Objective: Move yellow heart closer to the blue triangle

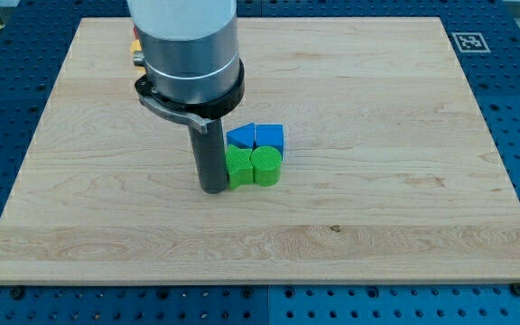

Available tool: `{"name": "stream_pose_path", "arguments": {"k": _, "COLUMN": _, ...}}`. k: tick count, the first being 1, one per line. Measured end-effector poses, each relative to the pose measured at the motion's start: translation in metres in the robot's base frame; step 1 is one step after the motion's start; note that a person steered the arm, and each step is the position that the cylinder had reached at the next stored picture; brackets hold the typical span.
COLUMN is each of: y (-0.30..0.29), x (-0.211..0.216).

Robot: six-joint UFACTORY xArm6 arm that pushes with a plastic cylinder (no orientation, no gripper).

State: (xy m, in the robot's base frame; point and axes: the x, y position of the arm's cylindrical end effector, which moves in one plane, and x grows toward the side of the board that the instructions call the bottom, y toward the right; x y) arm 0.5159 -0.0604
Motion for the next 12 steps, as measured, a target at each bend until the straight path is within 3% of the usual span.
{"name": "stream_pose_path", "arguments": {"k": 2, "y": 0.01, "x": 0.0}}
{"name": "stream_pose_path", "arguments": {"k": 3, "y": -0.002, "x": -0.002}}
{"name": "stream_pose_path", "arguments": {"k": 4, "y": -0.038, "x": -0.034}}
{"name": "stream_pose_path", "arguments": {"k": 6, "y": -0.05, "x": -0.041}}
{"name": "stream_pose_path", "arguments": {"k": 9, "y": -0.128, "x": -0.14}}
{"name": "stream_pose_path", "arguments": {"k": 10, "y": -0.142, "x": -0.2}}
{"name": "stream_pose_path", "arguments": {"k": 11, "y": -0.143, "x": -0.229}}
{"name": "stream_pose_path", "arguments": {"k": 12, "y": -0.118, "x": -0.23}}
